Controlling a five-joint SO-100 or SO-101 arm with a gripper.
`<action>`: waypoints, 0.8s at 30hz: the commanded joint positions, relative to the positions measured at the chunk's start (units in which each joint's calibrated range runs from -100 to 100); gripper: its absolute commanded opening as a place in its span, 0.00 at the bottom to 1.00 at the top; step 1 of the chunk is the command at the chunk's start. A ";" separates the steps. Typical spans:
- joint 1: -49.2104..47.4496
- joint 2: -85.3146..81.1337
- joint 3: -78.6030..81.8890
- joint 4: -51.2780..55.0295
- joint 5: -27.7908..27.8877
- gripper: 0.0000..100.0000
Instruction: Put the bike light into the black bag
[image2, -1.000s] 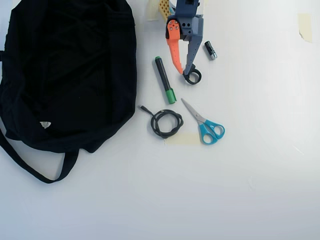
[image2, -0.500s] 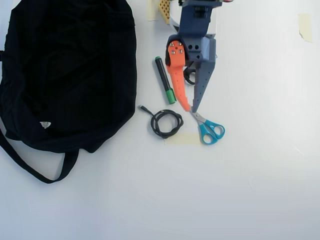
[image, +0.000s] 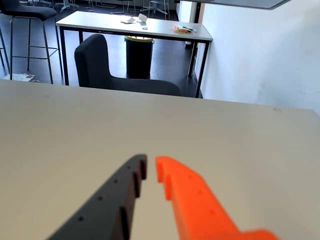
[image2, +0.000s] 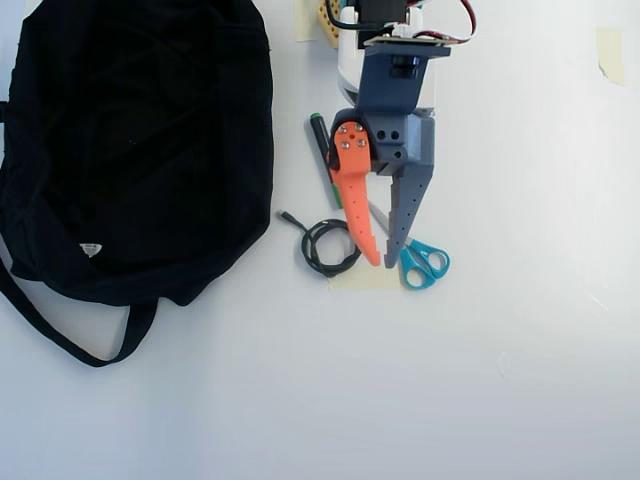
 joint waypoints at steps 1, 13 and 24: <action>0.15 -1.37 -2.06 0.16 0.26 0.02; -0.90 -7.67 -1.79 24.11 0.31 0.02; -1.20 -14.23 -2.68 56.41 0.31 0.02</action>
